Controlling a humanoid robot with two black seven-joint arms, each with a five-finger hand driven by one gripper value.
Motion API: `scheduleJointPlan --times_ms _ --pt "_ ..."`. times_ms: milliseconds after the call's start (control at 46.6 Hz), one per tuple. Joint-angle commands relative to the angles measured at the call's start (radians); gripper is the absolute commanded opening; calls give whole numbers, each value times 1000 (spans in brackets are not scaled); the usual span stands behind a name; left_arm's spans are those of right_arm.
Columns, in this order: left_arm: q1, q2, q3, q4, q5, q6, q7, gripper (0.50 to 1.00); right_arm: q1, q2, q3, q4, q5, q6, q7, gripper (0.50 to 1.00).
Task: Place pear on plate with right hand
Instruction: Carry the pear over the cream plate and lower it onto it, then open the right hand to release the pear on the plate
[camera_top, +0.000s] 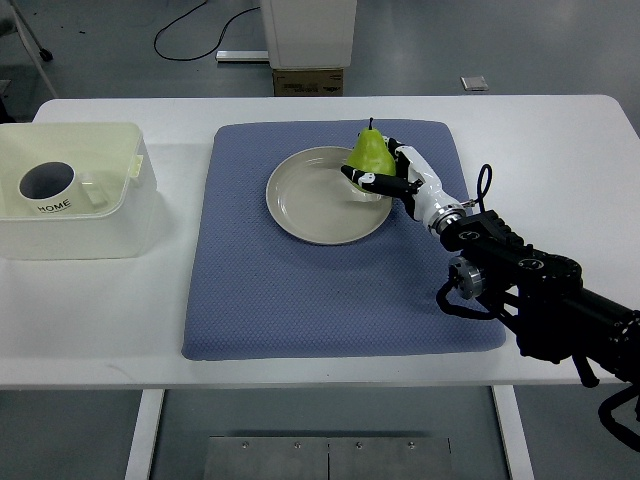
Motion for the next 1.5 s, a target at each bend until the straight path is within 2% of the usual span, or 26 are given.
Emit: scheduleJointPlan --times_ms 0,64,107,214,257,429,450,622,1244,1480 --pt "0 0 0 0 0 0 1 1000 0 0 2 0 0 0 2 500" --pt "0 0 0 0 0 0 1 1000 1 0 4 -1 0 -2 2 500" --pt "0 0 1 0 0 0 1 1000 1 0 5 -1 2 -2 5 583" --pt "0 0 0 0 0 0 1 1000 3 0 7 -1 2 -2 8 715" --pt "0 0 0 0 0 0 -1 1000 3 0 7 -1 2 -2 8 782" --pt "0 0 0 0 0 0 -1 1000 5 0 7 -1 2 -2 8 970" --pt "0 0 0 0 0 0 1 1000 5 0 7 -1 2 -2 8 981" --pt "0 0 0 0 0 0 1 1000 6 0 7 -1 2 -2 8 995" --pt "0 0 0 0 0 0 -1 1000 1 0 17 31 3 4 12 1000" --pt "0 0 0 0 0 0 1 1000 -5 -63 33 45 3 10 14 1000"
